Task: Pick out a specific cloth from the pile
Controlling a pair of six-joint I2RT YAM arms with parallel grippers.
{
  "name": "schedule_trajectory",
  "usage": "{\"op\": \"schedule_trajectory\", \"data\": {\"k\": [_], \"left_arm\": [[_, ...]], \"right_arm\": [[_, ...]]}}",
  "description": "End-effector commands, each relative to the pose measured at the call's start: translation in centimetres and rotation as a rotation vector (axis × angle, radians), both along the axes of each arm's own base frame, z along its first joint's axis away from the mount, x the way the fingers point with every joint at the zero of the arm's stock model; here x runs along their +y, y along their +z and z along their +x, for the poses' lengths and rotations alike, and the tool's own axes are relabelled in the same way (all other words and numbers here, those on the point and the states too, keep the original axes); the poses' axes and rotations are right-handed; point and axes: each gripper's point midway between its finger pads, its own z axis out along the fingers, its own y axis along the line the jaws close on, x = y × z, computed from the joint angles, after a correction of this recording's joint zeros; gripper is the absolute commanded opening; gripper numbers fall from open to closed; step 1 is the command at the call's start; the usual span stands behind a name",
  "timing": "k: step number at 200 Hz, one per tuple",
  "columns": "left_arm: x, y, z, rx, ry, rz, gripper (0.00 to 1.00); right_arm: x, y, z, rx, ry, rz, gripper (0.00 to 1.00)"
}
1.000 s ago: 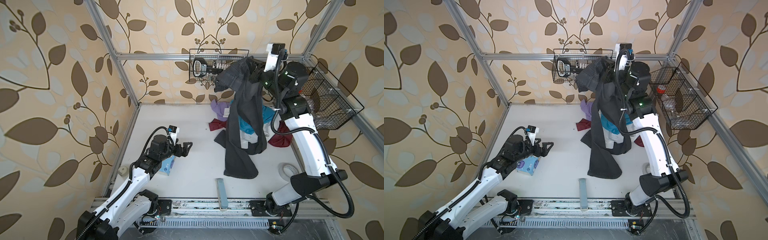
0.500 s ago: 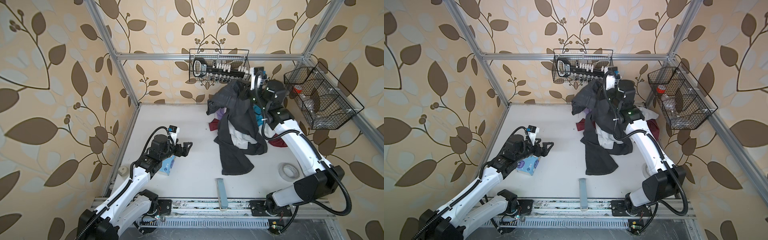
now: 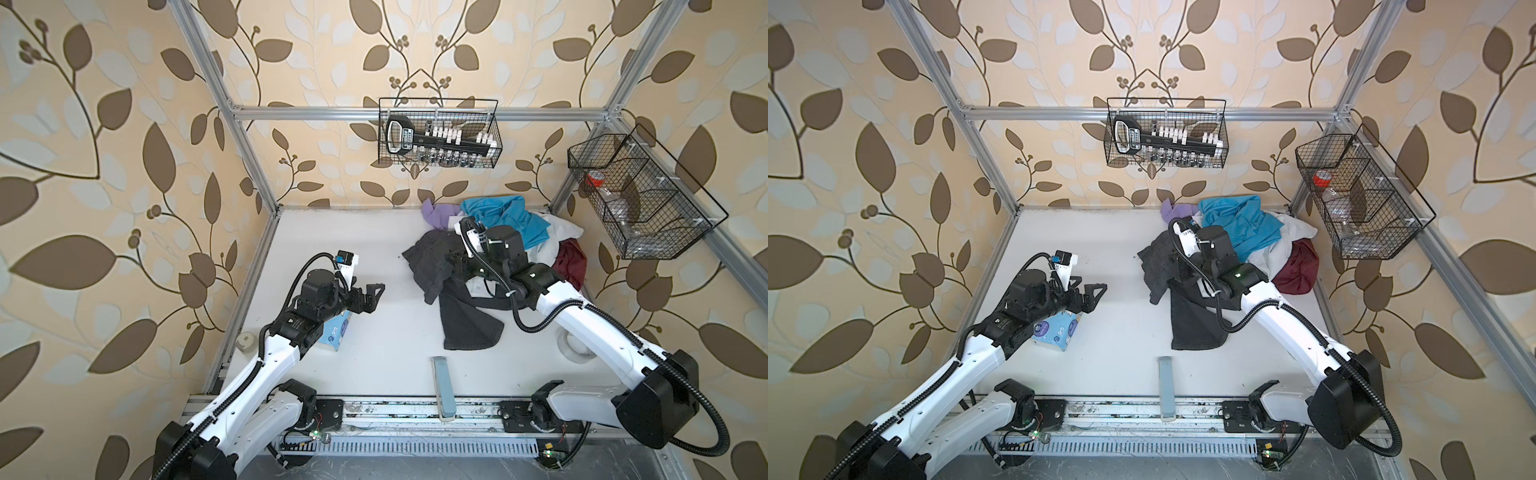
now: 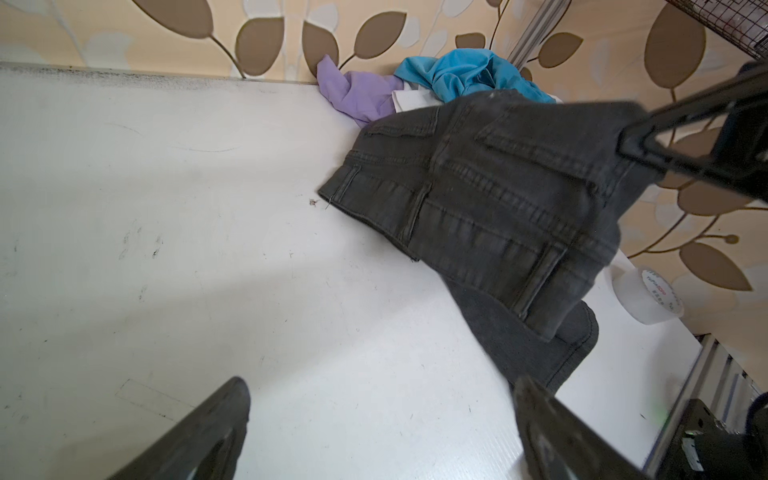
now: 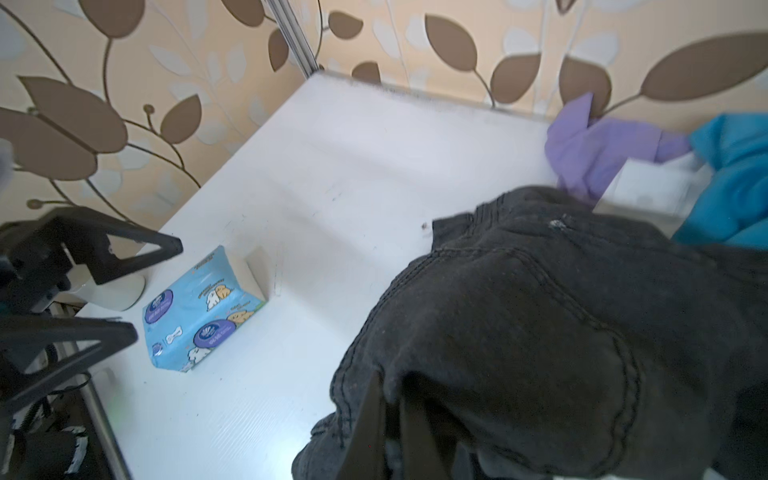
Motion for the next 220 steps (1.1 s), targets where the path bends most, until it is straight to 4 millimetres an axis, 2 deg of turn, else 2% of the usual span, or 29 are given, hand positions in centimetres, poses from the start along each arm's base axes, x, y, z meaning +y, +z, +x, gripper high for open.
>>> {"op": "schedule_trajectory", "data": {"k": [1,20,39,66,87,109,115,122,158,193,211,220], "left_arm": [[-0.4,2.3,0.3,-0.077,-0.008,-0.026,0.99],[-0.4,2.3,0.2,-0.076,-0.011,-0.027,0.99],[-0.4,2.2,0.2,-0.074,-0.011,-0.026,0.99],[-0.4,2.3,0.1,-0.081,-0.009,-0.026,0.99],[-0.4,2.3,0.1,-0.081,-0.01,-0.026,0.99],[-0.5,2.2,0.1,-0.078,-0.013,-0.024,0.99],[-0.5,2.1,0.1,-0.077,-0.013,-0.023,0.99],[-0.5,2.1,0.1,-0.077,-0.012,-0.023,0.99],[-0.5,1.9,0.2,-0.072,-0.011,-0.02,0.99],[-0.4,1.9,0.2,-0.073,-0.011,-0.017,0.99],[-0.4,1.9,0.2,-0.074,-0.01,-0.016,0.99],[-0.4,2.0,0.2,-0.075,-0.009,-0.016,0.99]], "right_arm": [[-2.1,-6.9,-2.9,0.257,-0.062,-0.124,0.0],[-3.2,-9.3,-3.4,0.33,-0.101,-0.195,0.0],[-3.3,-11.1,-4.0,0.408,-0.088,-0.233,0.02],[-3.8,-13.5,-4.7,0.489,-0.082,-0.294,0.46],[-4.7,-14.5,-4.7,0.498,-0.111,-0.348,0.69],[-5.7,-15.2,-4.6,0.501,-0.142,-0.399,0.82],[-6.0,-15.5,-4.5,0.501,-0.151,-0.417,0.94],[-6.4,-15.7,-4.5,0.501,-0.165,-0.436,0.98],[-5.9,-17.5,-4.3,0.535,-0.147,-0.44,1.0],[-4.3,-19.8,-4.7,0.6,-0.088,-0.388,0.99],[-3.9,-20.8,-5.1,0.628,-0.071,-0.369,0.93],[-3.7,-21.2,-5.3,0.643,-0.063,-0.364,0.83]]}}
